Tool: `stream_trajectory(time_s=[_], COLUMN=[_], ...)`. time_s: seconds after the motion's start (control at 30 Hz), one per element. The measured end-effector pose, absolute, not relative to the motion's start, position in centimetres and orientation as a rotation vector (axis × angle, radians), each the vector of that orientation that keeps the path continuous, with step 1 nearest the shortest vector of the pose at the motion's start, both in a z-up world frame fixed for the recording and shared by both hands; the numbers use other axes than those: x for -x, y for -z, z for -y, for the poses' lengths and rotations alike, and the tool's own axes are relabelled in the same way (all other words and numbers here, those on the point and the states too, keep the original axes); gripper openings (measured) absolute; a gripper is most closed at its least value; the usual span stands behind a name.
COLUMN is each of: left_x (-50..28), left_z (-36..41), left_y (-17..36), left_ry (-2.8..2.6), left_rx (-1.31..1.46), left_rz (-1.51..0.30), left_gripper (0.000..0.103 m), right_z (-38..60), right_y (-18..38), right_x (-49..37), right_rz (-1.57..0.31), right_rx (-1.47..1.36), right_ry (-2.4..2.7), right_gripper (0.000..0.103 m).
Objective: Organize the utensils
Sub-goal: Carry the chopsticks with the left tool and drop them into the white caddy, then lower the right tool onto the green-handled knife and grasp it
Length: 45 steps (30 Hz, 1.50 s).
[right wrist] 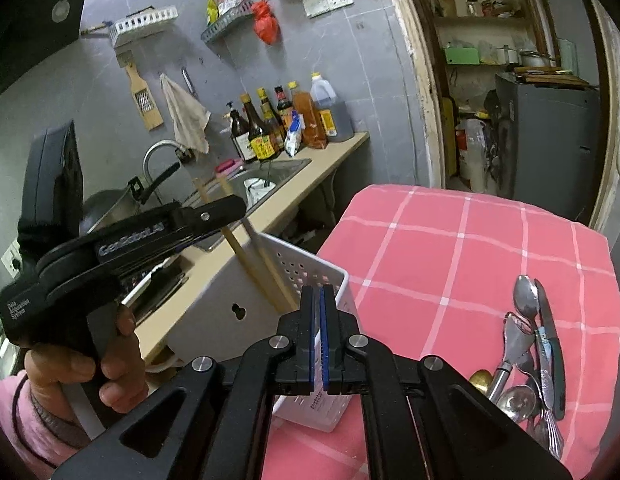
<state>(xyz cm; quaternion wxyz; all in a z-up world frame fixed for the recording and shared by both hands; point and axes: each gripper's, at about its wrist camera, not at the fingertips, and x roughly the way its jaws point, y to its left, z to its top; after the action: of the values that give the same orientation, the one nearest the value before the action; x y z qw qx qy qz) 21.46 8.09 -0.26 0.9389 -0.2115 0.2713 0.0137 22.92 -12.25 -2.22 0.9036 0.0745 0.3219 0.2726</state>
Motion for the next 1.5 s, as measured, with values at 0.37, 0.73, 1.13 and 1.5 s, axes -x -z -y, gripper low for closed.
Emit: stream_trajectory(time_s=[0.37, 0.73, 1.13, 1.5], left_x=[-18.6, -19.3, -25.6, -32.1], left_z=[-4.8, 4.0, 11.3, 11.9], left_y=[-2.3, -3.7, 2.1, 10.2], left_ry=[0.01, 0.193, 0.238, 0.212], left_rx=[0.333, 0.188, 0.147, 0.271], left_rz=[-0.45, -0.464, -0.719, -0.98], left_gripper=[0.088, 0.102, 0.102, 0.067], right_z=[18.6, 29.9, 36.8, 34.3], right_y=[0.5, 1.0, 7.4, 15.3], right_x=[-19.9, -17.4, -21.8, -32.1], right_rz=[-0.536, -0.501, -0.684, -0.889], right_rx=[-0.223, -0.273, -0.363, -0.346], right_ry=[-0.402, -0.112, -0.097, -0.341], right_gripper=[0.053, 0.094, 0.094, 0.055])
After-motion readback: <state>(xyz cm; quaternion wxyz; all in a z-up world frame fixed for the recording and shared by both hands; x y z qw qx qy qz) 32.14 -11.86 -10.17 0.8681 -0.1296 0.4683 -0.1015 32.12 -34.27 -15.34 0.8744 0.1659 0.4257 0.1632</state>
